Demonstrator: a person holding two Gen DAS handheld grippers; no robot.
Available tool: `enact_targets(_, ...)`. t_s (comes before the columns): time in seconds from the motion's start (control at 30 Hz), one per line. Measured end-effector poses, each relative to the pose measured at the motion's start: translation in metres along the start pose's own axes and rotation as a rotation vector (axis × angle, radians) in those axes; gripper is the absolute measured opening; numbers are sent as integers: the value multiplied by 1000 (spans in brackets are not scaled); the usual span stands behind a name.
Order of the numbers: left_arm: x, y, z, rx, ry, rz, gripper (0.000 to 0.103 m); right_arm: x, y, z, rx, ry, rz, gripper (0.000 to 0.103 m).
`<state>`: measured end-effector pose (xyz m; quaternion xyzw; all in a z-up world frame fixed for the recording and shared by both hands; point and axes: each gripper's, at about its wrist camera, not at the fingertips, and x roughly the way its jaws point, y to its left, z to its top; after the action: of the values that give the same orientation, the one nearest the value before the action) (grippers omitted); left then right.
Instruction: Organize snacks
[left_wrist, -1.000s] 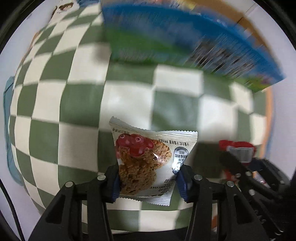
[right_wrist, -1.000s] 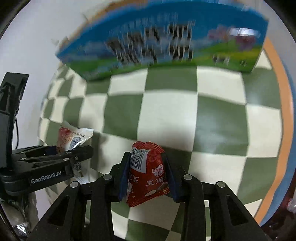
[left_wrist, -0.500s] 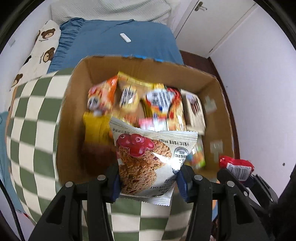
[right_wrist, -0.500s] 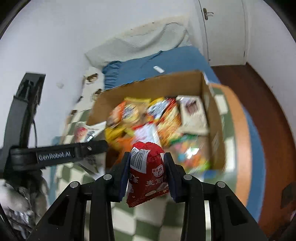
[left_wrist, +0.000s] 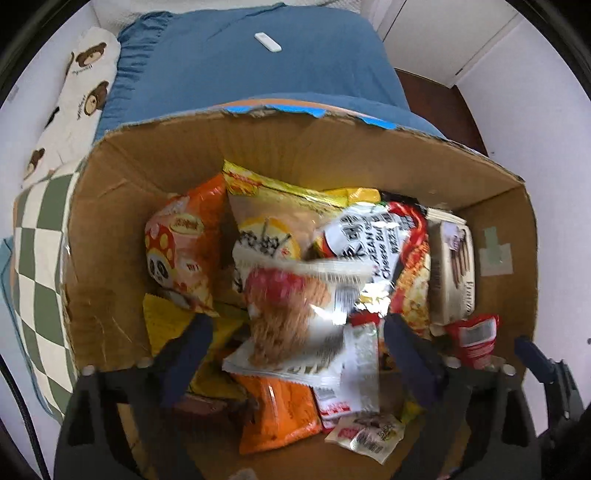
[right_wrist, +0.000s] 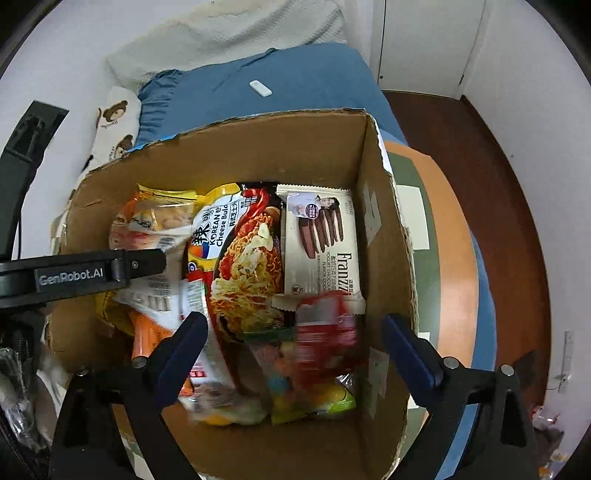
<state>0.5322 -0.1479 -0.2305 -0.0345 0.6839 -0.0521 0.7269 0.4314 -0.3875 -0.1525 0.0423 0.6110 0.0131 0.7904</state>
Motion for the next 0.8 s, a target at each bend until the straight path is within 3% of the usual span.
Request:
enact_targets(0.53,-15,20,-33,-2,-79,29,96,23,11,-3,3,39,-4,99)
enact_targets(0.8,-48,30,-71,-2,-195,45,96,-1,17,-19,-11,-9,15,99)
